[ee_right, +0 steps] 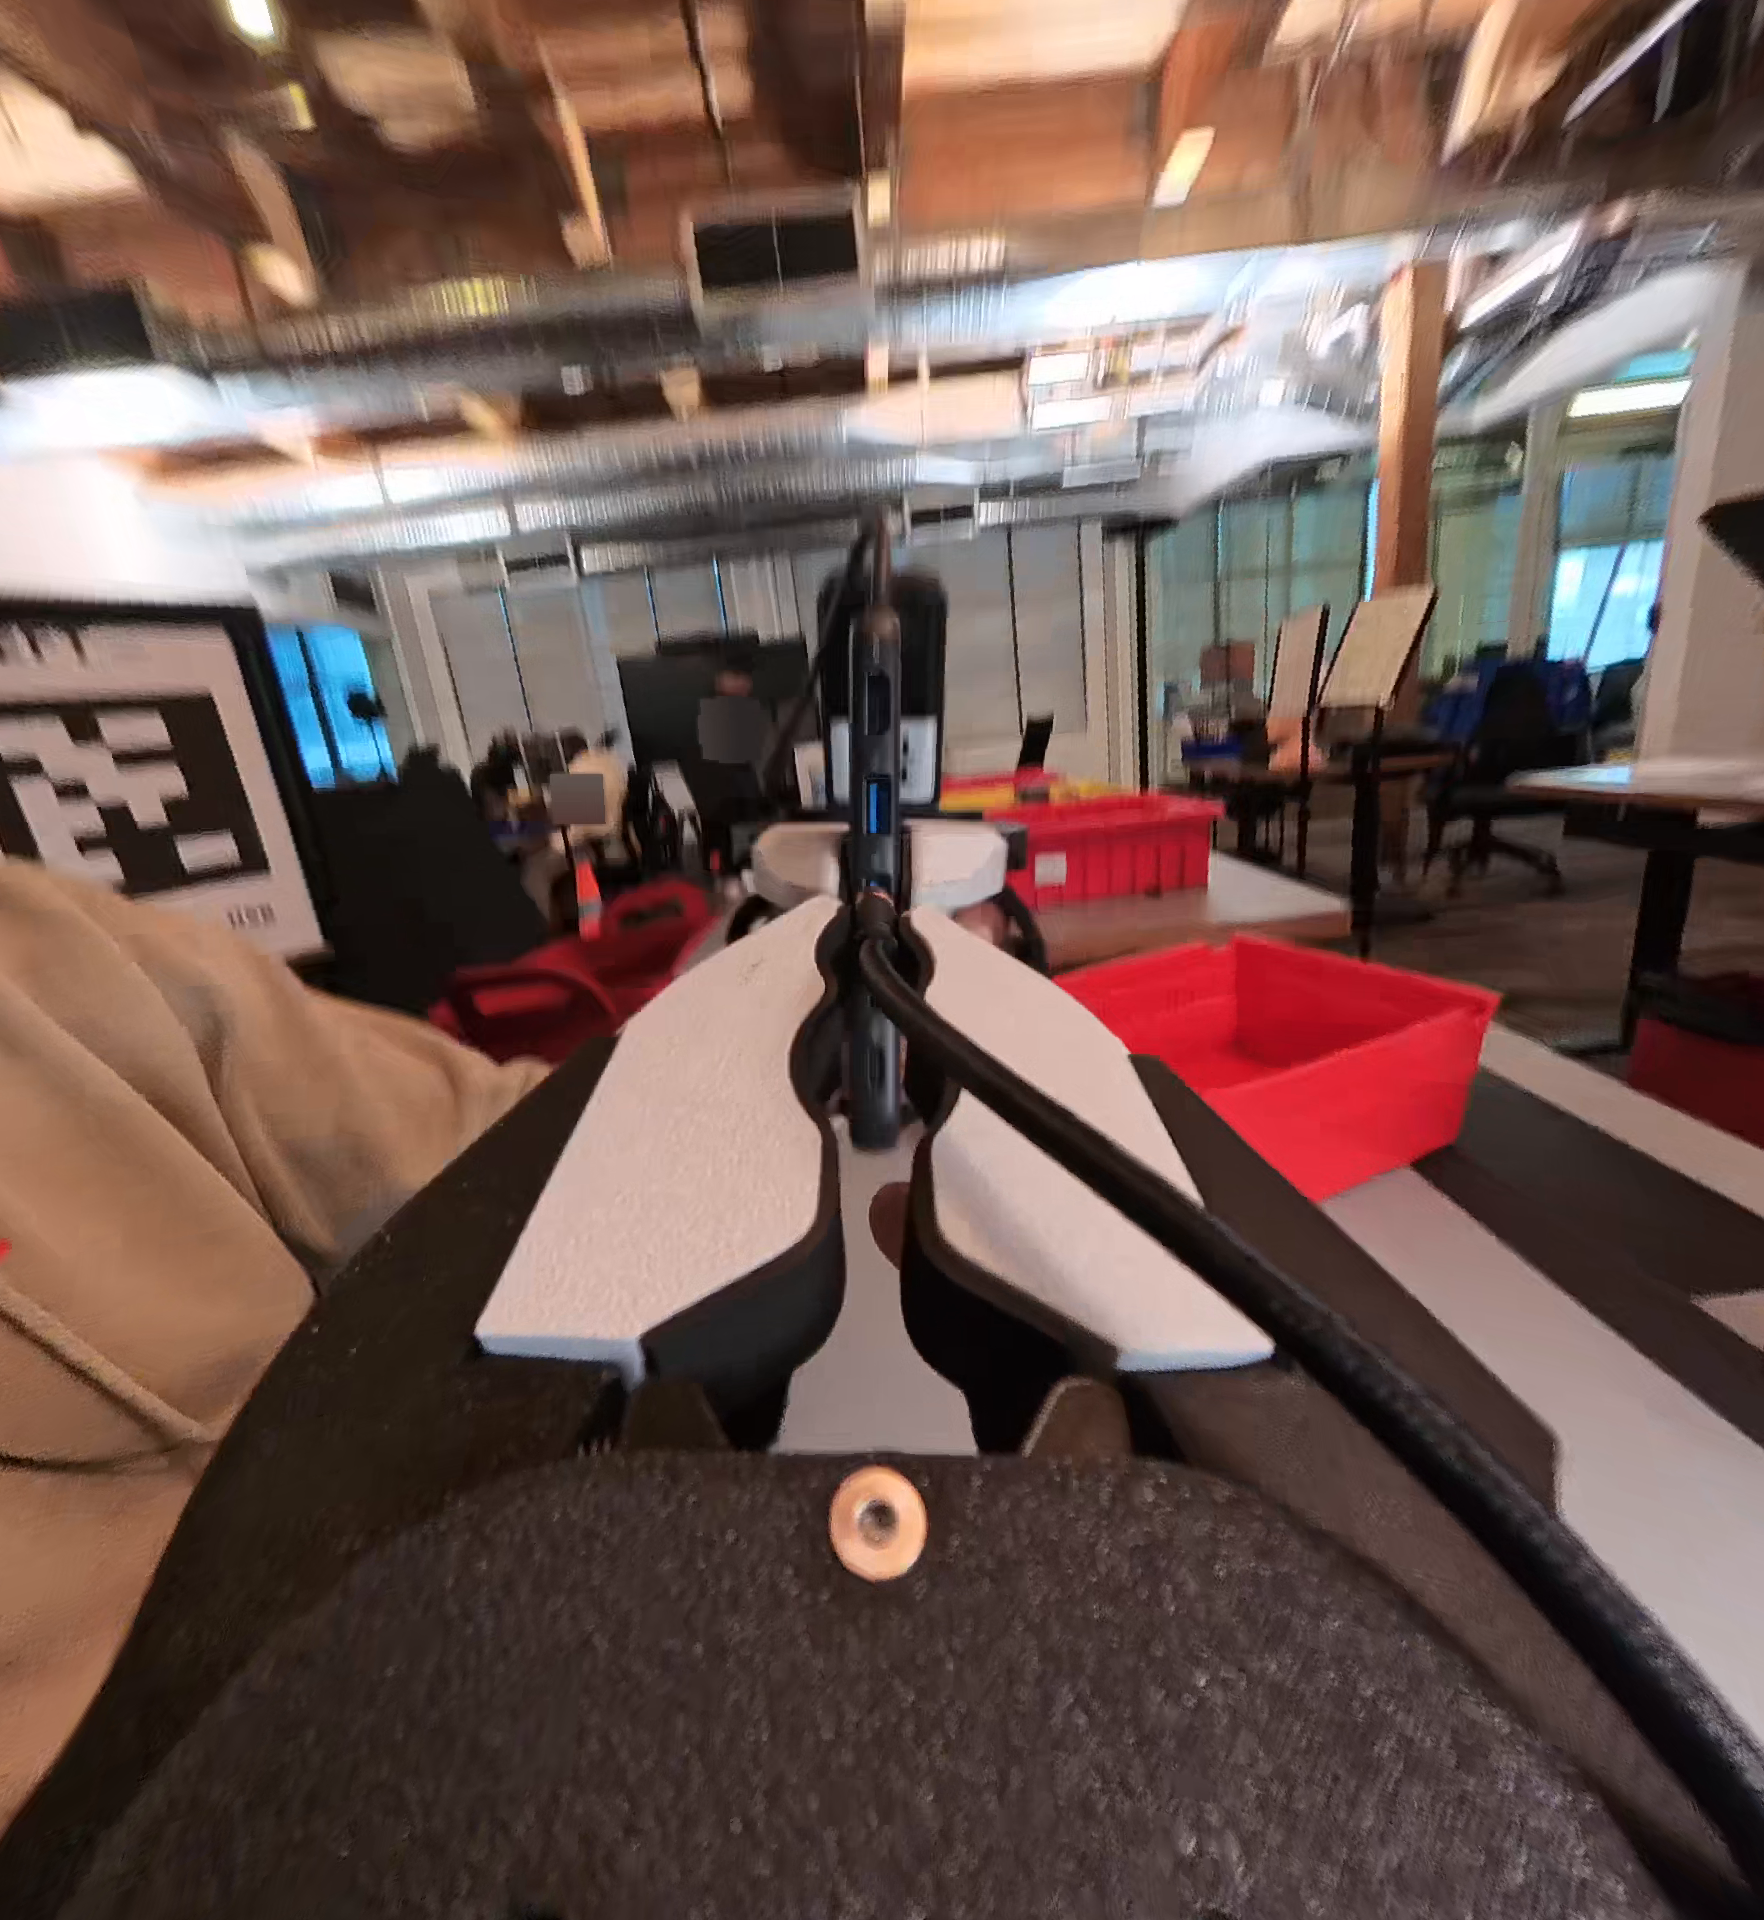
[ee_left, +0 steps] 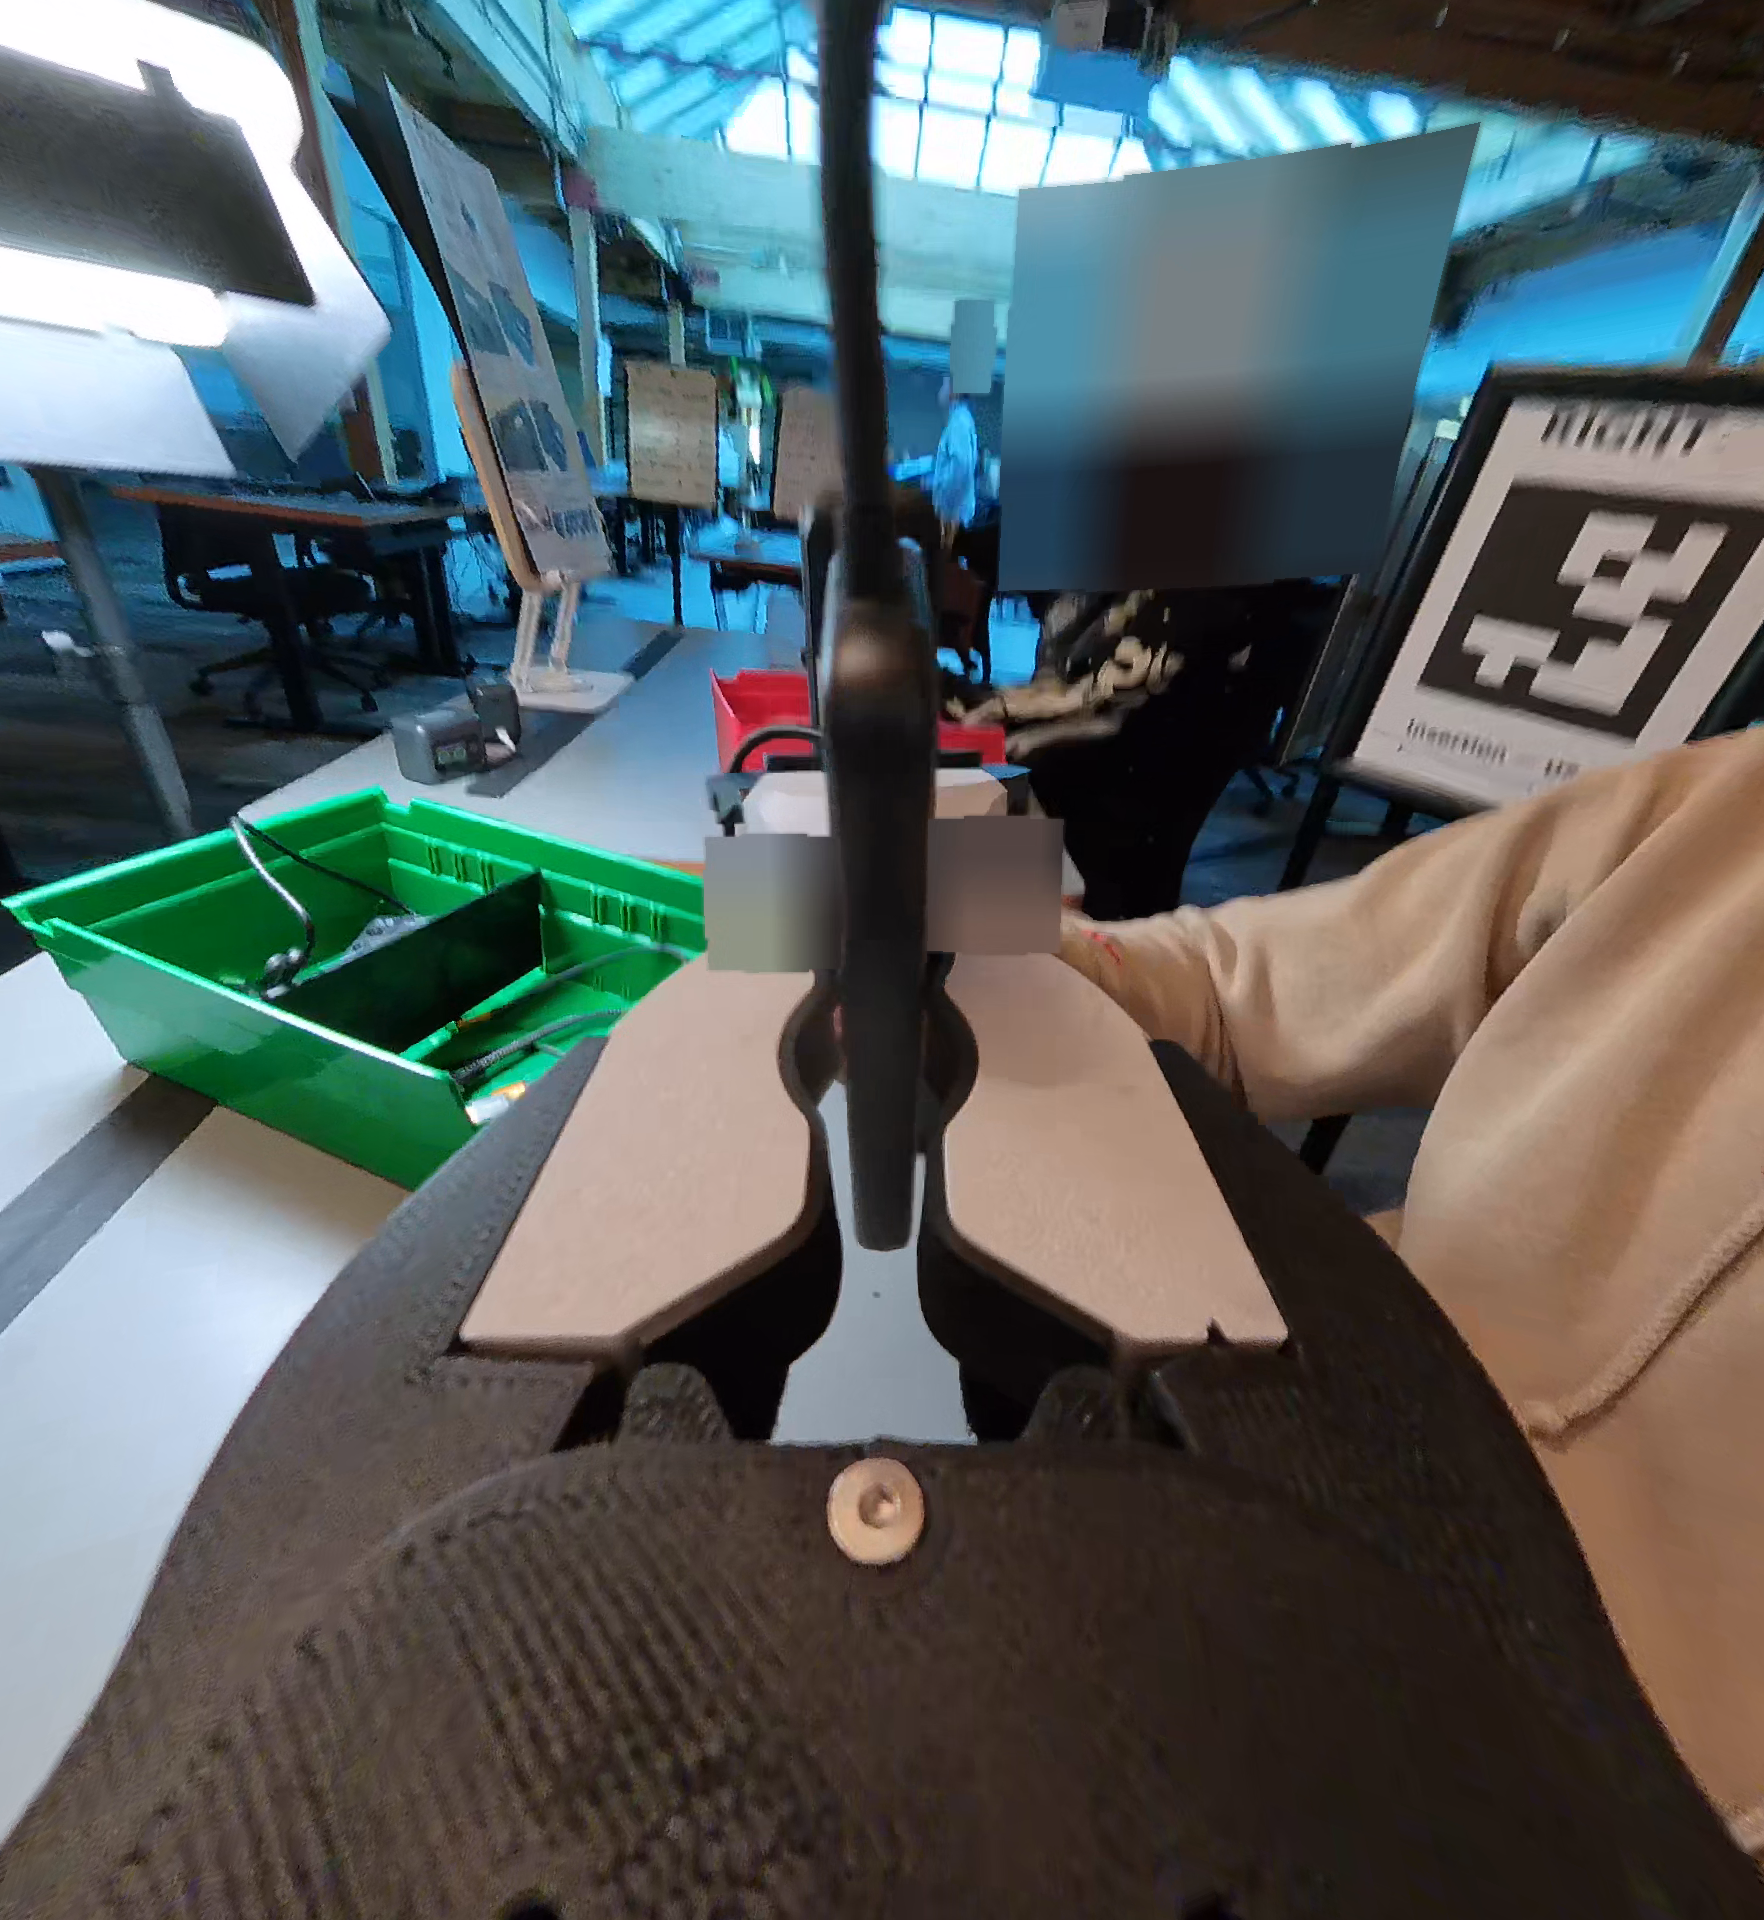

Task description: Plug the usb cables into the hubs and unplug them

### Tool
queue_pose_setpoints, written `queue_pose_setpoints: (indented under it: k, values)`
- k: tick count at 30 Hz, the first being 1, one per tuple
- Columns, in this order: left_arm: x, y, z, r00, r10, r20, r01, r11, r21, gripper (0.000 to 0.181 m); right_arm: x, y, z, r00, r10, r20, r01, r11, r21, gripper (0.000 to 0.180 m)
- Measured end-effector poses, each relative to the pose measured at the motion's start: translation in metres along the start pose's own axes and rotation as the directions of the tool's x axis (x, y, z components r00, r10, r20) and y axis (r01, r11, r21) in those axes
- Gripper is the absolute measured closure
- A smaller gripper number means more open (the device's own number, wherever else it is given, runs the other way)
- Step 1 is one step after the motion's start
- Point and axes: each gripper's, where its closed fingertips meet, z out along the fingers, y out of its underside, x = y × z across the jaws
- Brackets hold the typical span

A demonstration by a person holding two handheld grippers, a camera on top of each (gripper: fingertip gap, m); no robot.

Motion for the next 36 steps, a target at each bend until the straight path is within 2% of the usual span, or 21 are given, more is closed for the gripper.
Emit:
queue_pose_setpoints:
  k: [1, 3, 6, 10, 13, 15, 18, 21, 23, 30, 36]
  values:
    - [-0.004, -0.014, -0.013, 1.000, -0.020, 0.012, 0.019, 0.998, 0.064, 0.168, 0.006, -0.015, -0.011, 1.000, 0.005, -0.015, -0.004, 0.999, 0.051, 0.173]
    - [-0.017, -0.040, -0.051, 0.997, -0.045, 0.064, 0.035, 0.988, 0.150, 0.168, 0.022, -0.036, -0.033, 0.990, -0.095, -0.108, 0.099, 0.994, 0.034, 0.173]
    - [-0.036, -0.050, -0.091, 0.978, -0.019, 0.209, -0.007, 0.992, 0.124, 0.168, 0.036, -0.048, -0.053, 0.976, -0.125, -0.177, 0.115, 0.991, -0.068, 0.173]
    - [-0.046, -0.038, -0.090, 0.963, 0.002, 0.270, -0.013, 0.999, 0.040, 0.168, 0.058, -0.035, -0.071, 0.972, 0.007, -0.235, -0.049, 0.984, -0.173, 0.173]
    - [-0.047, -0.019, -0.073, 0.962, 0.009, 0.272, 0.006, 0.998, -0.055, 0.169, 0.079, -0.001, -0.088, 0.951, 0.101, -0.292, -0.193, 0.932, -0.307, 0.173]
    - [-0.045, -0.002, -0.066, 0.962, 0.023, 0.273, 0.013, 0.991, -0.132, 0.168, 0.087, 0.035, -0.103, 0.928, 0.170, -0.331, -0.313, 0.838, -0.447, 0.173]
    - [-0.039, 0.031, -0.066, 0.960, 0.031, 0.279, 0.033, 0.974, -0.224, 0.169, 0.084, 0.082, -0.135, 0.888, 0.236, -0.396, -0.450, 0.624, -0.638, 0.173]
    - [-0.034, 0.064, -0.073, 0.957, -0.001, 0.290, 0.080, 0.962, -0.262, 0.169, 0.087, 0.102, -0.170, 0.864, 0.172, -0.472, -0.497, 0.434, -0.751, 0.173]
    - [-0.031, 0.083, -0.078, 0.953, -0.019, 0.302, 0.105, 0.957, -0.271, 0.168, 0.095, 0.098, -0.189, 0.863, 0.093, -0.497, -0.496, 0.348, -0.796, 0.173]
    - [-0.026, 0.123, -0.088, 0.940, -0.042, 0.340, 0.136, 0.957, -0.257, 0.168, 0.128, 0.054, -0.214, 0.856, -0.019, -0.516, -0.506, 0.176, -0.845, 0.173]
    - [-0.025, 0.137, -0.091, 0.938, -0.053, 0.341, 0.149, 0.954, -0.260, 0.168, 0.149, 0.071, -0.212, 0.851, -0.003, -0.525, -0.522, 0.105, -0.847, 0.173]
